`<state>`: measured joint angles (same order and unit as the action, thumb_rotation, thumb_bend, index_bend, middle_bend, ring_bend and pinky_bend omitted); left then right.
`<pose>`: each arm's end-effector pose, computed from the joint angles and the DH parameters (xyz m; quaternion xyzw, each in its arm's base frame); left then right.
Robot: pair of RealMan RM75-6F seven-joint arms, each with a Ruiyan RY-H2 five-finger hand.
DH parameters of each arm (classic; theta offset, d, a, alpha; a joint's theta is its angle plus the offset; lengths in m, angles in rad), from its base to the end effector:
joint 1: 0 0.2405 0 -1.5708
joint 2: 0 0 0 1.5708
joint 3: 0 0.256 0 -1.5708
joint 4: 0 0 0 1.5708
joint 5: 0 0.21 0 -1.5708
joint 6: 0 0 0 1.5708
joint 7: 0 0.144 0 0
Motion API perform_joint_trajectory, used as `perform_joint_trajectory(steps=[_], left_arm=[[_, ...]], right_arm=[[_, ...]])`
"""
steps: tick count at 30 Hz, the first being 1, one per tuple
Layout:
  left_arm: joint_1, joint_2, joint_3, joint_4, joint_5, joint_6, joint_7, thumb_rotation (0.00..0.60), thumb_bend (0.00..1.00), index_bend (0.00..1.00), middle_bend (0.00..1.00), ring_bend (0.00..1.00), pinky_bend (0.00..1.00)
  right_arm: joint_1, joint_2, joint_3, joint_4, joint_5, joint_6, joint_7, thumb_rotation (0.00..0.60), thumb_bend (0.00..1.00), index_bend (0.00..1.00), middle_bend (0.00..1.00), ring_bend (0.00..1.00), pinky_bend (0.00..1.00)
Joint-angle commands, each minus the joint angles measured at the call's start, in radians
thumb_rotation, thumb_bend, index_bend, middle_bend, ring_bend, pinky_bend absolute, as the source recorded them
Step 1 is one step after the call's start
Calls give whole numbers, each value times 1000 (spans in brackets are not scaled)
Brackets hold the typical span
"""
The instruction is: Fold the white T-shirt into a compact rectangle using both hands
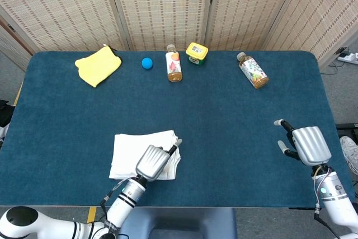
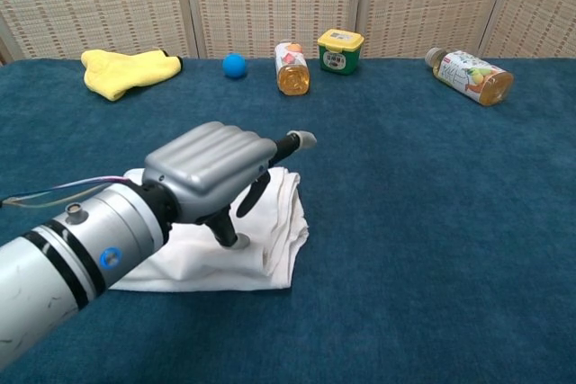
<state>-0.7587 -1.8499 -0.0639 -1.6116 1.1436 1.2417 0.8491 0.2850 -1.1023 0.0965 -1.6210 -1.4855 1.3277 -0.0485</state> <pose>-0.0641 0.2541 -0.0832 -0.7901 -0.2530 -0.3825 0.4067 -0.2731 -0.2490 0.1504 0.6588 -0.3421 0.3959 0.5405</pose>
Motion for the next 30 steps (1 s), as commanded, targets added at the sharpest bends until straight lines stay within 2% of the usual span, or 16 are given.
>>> perform_joint_trajectory(steps=[1,9,17,22,27,30], left_arm=[[0,-27,3,16,2,-12,12,600,199,32,722,662,909],[8,-94,-13,86,-27,-38,19,600,199,26,722,661,908],[30,-76,-21,66,-21,-39,-16,600,198,20,719,654,908],[60,20,-41,-39,31,-1,-96,600,198,20,713,646,908],[110,177,-69,-145,51,40,-188,600,199,20,689,619,901],[149,263,-86,-157,53,82,-235,600,199,20,667,589,882]], right_arm=[[-2,1,1,-1,1,2,-1,600,342,300,916,948,1000],[-8,5,1,-1,5,7,3,600,342,300,916,948,1000],[-9,3,4,2,3,12,7,600,341,300,916,948,1000],[-11,10,8,-1,3,18,7,600,341,300,916,948,1000],[-17,25,8,-9,5,24,3,600,341,300,915,946,1000],[-24,36,6,-17,10,26,-5,600,341,300,894,910,1000]])
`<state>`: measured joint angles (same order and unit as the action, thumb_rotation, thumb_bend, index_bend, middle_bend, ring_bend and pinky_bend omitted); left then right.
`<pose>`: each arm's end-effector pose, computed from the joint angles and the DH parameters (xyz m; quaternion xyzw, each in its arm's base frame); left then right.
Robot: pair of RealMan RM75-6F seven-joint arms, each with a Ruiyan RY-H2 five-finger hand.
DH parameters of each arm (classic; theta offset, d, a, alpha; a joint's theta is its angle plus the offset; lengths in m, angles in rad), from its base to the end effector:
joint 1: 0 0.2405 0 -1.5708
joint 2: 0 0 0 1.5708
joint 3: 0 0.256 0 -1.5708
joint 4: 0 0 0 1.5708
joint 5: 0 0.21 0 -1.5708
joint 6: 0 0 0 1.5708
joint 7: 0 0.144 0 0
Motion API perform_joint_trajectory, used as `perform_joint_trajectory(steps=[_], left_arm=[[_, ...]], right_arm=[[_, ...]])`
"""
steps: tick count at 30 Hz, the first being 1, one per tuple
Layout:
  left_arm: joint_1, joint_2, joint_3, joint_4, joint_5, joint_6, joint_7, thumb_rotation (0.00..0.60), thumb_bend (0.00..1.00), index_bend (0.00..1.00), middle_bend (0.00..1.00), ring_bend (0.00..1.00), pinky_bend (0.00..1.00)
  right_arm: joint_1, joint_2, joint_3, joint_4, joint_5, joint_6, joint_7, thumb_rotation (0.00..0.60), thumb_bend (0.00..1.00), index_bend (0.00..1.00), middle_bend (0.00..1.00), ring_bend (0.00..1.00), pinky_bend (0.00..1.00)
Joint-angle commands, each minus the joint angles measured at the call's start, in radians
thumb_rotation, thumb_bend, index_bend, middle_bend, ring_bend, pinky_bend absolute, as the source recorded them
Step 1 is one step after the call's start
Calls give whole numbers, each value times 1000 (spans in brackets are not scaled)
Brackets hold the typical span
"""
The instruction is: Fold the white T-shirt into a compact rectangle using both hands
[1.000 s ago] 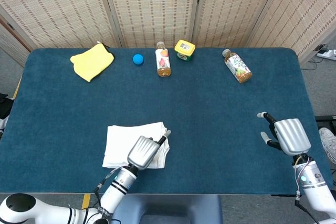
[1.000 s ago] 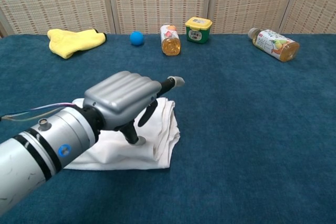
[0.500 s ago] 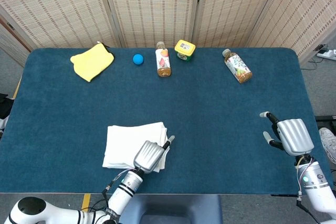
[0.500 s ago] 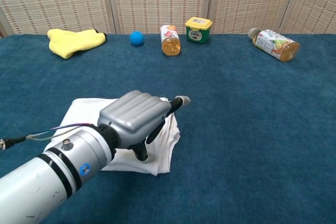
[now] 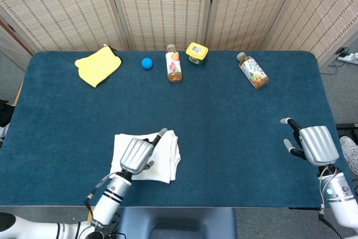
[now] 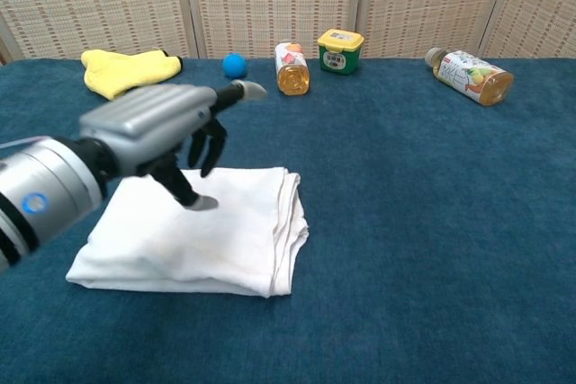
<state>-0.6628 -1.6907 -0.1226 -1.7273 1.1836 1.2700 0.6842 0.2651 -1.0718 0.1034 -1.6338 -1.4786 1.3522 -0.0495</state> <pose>-0.0899 0.2705 -0.0300 -0.7298 -0.3228 -0.4258 0.4265 -0.2763 -0.2451 0.1636 0.6495 -0.3361 0.3949 0.5561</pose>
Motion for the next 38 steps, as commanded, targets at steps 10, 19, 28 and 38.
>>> perform_joint_trajectory(steps=[10,19,28,38], left_arm=[[193,303,-29,57,12,136,-281,600,198,84,524,433,698],[313,418,30,130,45,170,-420,600,199,91,364,294,507],[420,421,82,189,139,290,-444,600,199,95,306,239,455],[508,465,129,118,131,305,-365,600,198,98,306,238,442]], right_arm=[[-25,31,-7,2,34,1,-24,600,378,300,604,600,771],[-45,51,-43,44,35,-40,23,600,385,170,230,190,353],[-87,21,-66,68,10,13,29,600,386,126,148,115,232],[-133,-26,-79,103,-33,97,-16,600,385,123,156,115,226]])
